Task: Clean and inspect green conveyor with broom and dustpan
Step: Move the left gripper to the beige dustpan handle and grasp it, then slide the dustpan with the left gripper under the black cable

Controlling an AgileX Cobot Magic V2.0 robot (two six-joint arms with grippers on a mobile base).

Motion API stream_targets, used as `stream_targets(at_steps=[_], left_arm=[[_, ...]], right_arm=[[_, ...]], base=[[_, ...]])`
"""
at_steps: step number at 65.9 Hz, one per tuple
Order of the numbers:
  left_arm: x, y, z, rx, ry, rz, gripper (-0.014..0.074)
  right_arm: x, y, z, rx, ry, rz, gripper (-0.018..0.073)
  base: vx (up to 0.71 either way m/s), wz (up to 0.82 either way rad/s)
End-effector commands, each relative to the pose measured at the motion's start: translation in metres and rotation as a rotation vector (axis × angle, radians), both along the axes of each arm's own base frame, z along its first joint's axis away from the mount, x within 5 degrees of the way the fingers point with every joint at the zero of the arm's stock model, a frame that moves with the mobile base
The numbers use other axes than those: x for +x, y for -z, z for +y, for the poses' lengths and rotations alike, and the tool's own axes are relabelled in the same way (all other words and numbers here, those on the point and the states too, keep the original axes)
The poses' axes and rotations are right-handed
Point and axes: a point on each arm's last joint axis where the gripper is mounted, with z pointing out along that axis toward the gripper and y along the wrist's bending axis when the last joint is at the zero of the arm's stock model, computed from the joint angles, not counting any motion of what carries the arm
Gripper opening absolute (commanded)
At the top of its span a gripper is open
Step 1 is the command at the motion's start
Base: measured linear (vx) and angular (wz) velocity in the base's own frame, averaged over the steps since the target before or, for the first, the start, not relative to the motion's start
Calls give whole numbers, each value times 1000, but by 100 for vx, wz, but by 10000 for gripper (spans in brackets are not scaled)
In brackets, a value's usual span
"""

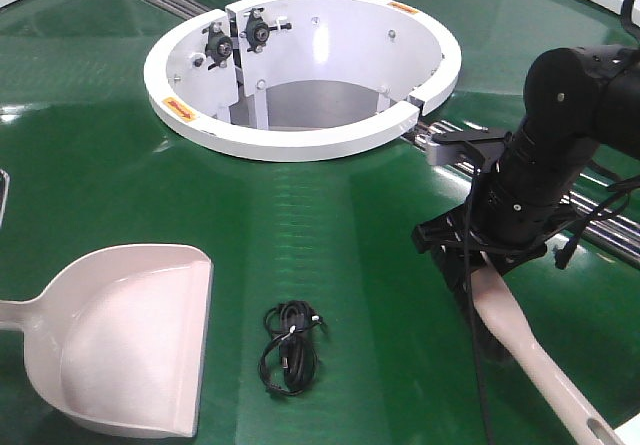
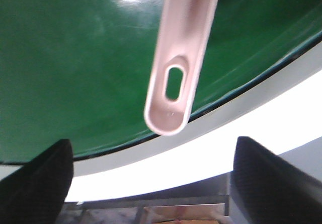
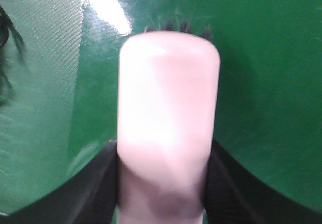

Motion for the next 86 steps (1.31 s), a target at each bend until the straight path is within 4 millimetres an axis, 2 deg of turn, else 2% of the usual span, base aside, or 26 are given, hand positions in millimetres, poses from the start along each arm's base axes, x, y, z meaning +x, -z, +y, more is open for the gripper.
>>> stream_targets(at_steps=[1,22,34,49,62,68,73,86], left_arm=[[4,-2,7,4,-9,16,594],[19,24,15,-10,-34,83,594],[28,30,17,-24,-21,37,594],[35,45,23,-35,-41,77,594],[37,48,24,-33,-43,86,575],[35,48,25,-19,-46,106,521],[32,47,26,-5,-52,135,440],[29,46,26,-1,-67,172,112]], right_arm=[[-9,-22,-2,8,-12,-23,-10],[-9,-22,-3,8,-13,-21,-10],[-9,-22,-3,8,-13,-22,-10],[-9,-22,-3,8,-13,-22,-10],[-9,-22,-3,8,-13,-21,-10],[-9,-22,-3,8,-13,-21,-10],[-9,-22,-3,8,-13,-21,-10],[-9,-22,-3,8,-13,-21,-10]], base=[[0,0],[0,0],[0,0],[0,0],[0,0],[0,0],[0,0],[0,0]])
